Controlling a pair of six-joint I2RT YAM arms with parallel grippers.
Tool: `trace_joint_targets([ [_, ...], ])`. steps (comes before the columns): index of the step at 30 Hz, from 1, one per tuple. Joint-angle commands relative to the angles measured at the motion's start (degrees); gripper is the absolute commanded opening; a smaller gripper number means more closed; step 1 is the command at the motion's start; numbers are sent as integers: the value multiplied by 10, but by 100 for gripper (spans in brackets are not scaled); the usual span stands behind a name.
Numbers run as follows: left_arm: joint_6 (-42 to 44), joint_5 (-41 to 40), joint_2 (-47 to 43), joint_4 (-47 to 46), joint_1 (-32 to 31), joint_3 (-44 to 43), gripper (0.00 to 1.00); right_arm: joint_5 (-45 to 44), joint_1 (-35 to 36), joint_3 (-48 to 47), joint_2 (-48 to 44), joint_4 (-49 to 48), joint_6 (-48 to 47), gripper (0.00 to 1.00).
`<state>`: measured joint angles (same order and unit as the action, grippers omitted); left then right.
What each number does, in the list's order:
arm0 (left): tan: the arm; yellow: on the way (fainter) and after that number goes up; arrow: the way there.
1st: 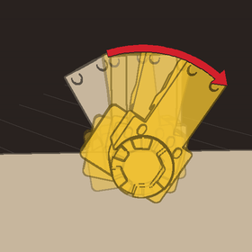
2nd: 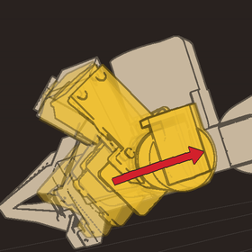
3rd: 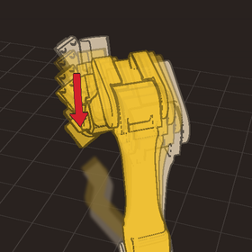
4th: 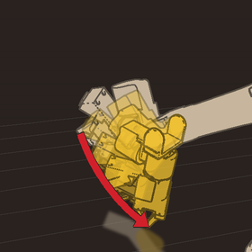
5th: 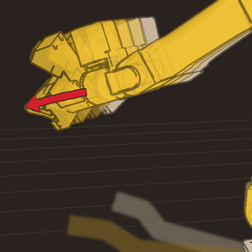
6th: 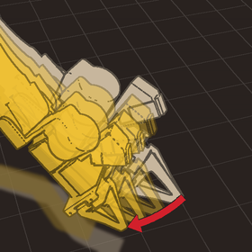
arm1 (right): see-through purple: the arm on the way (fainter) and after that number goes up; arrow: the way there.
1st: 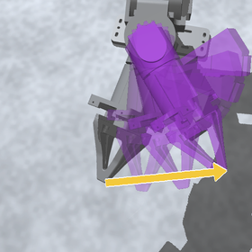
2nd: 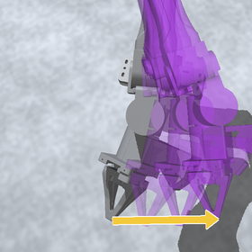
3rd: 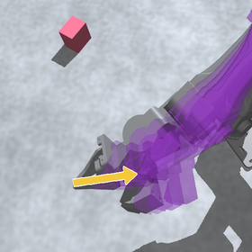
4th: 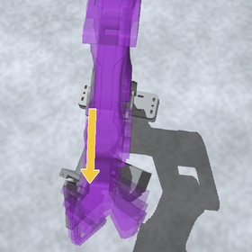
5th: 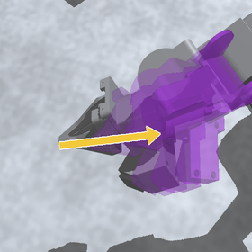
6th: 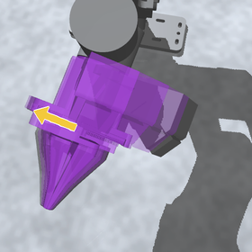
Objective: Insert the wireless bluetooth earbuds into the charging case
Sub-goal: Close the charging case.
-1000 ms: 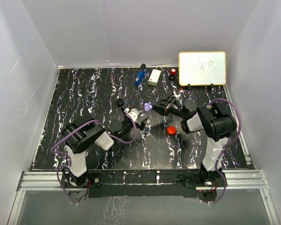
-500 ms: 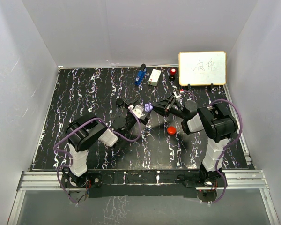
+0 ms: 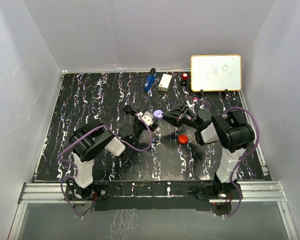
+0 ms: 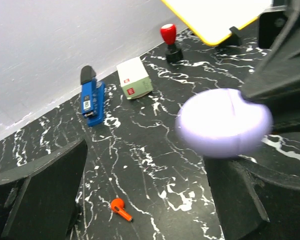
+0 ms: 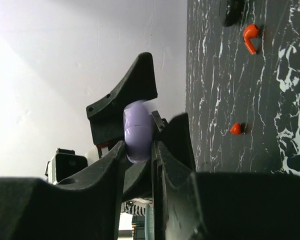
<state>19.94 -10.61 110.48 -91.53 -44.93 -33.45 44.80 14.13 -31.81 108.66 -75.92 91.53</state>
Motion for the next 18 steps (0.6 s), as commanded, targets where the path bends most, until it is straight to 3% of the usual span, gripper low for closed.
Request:
trace_joint_targets([
  [1, 6, -21, -35, -108, 20, 3, 99, 11, -1, 12, -20, 0, -23, 0],
  [8, 13, -23, -32, -108, 26, -5, 99, 11, -2, 18, -23, -1, -24, 0],
  [13, -18, -124, -95, -88, 38, 34, 99, 4, -5, -11, -32, 59, -73, 0],
  [15, -87, -177, -157, 5, 59, 46, 99, -10, -3, -40, -39, 140, -137, 0],
  [18, -285, -151, -287, 367, 116, 7, 99, -47, -3, -88, -46, 263, -235, 0],
])
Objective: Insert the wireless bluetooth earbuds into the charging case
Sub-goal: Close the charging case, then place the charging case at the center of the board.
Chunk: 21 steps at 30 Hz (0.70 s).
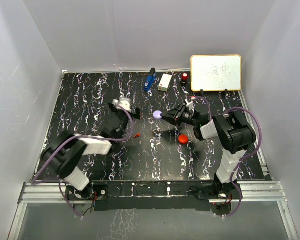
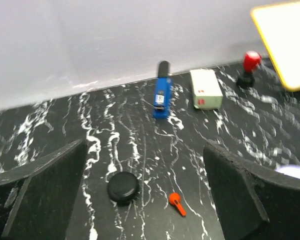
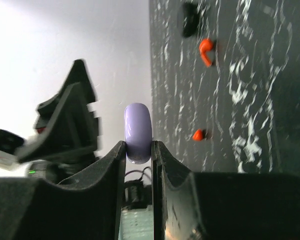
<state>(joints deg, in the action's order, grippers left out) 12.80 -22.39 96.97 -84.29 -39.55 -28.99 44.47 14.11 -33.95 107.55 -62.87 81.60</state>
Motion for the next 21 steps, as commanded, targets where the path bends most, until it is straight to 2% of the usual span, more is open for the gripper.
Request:
trace_joint_targets([
  [1, -260, -17, -176, 386, 75, -57, 99, -55, -2, -82, -33, 164, -164, 0],
  [5, -316, 29, -240, 544, 83, -82, 99, -78, -1, -138, 2, 204, -214, 0],
  [8, -349, 63, -248, 651, 86, -120, 99, -89, 1, -178, 41, 210, -223, 0],
  [10, -368, 96, -246, 692, 86, -133, 99, -96, 4, -215, 68, 226, -231, 0],
  [13, -399, 140, -253, 698, 85, -118, 99, -110, 8, -267, 107, 258, -250, 0],
  [21, -430, 166, -284, 683, 85, -63, 99, -137, 11, -386, 195, 325, -276, 0],
])
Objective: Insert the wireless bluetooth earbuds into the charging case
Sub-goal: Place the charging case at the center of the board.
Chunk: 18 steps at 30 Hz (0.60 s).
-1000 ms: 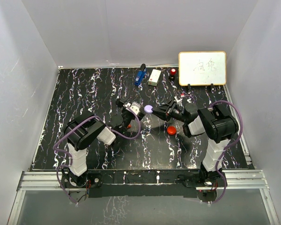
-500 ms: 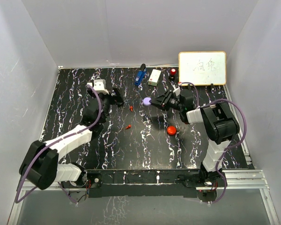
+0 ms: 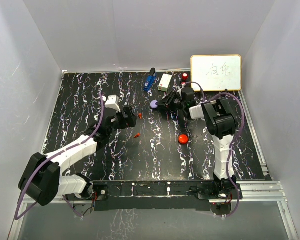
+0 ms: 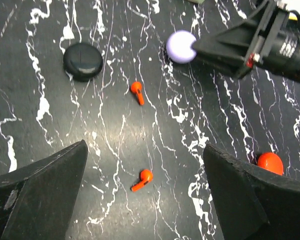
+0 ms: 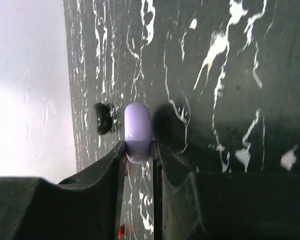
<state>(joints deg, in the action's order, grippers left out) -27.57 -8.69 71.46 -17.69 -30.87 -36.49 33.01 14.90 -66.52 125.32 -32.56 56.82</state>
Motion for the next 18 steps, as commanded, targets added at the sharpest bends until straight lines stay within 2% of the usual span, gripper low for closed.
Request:
trace_joint_targets([
  [1, -27, 30, -30, 18, -2, 13, 99, -23, 2, -71, 24, 27, -28, 0],
  [2, -27, 32, -30, 18, -1, 14, 99, -25, 3, -81, 30, 33, -31, 4],
  [3, -28, 33, -29, 17, -2, 15, 99, -27, 2, -87, 33, 37, -32, 15],
  [5, -31, 35, -28, 15, -1, 16, 99, -28, 0, -85, 30, 35, -33, 43],
  [8, -33, 43, -23, 13, -1, 16, 99, -46, -6, -36, -14, 25, -43, 74],
  [12, -35, 44, -21, 13, -2, 16, 99, -77, -12, 83, -145, 28, -88, 87],
  [18, -34, 85, 11, 2, -4, -4, 99, -206, -4, 231, -430, 176, -206, 98],
])
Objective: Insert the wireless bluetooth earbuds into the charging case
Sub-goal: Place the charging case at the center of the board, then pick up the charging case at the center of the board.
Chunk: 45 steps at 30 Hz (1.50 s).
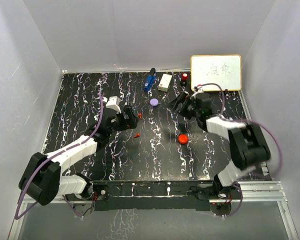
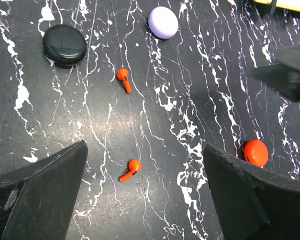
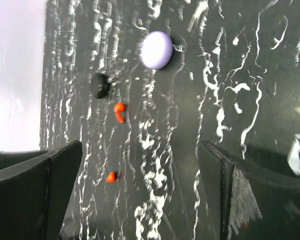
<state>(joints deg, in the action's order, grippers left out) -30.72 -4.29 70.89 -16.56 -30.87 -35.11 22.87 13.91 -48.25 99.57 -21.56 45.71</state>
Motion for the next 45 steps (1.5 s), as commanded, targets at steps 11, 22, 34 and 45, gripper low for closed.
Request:
trace_joint_targets([
  [11, -6, 53, 193, 48, -146, -166, 96, -194, 18, 142, -372, 261, -126, 93],
  [22, 61, -59, 343, 136, -272, -311, 95, -288, -12, 126, -414, 303, -88, 98],
  [34, 79, -148, 462, 228, -318, -458, 99, -200, -147, 104, -428, 285, -64, 98],
  [45, 116, -127, 491, 169, -327, -450, 99, -164, -167, 119, -428, 271, -73, 98],
])
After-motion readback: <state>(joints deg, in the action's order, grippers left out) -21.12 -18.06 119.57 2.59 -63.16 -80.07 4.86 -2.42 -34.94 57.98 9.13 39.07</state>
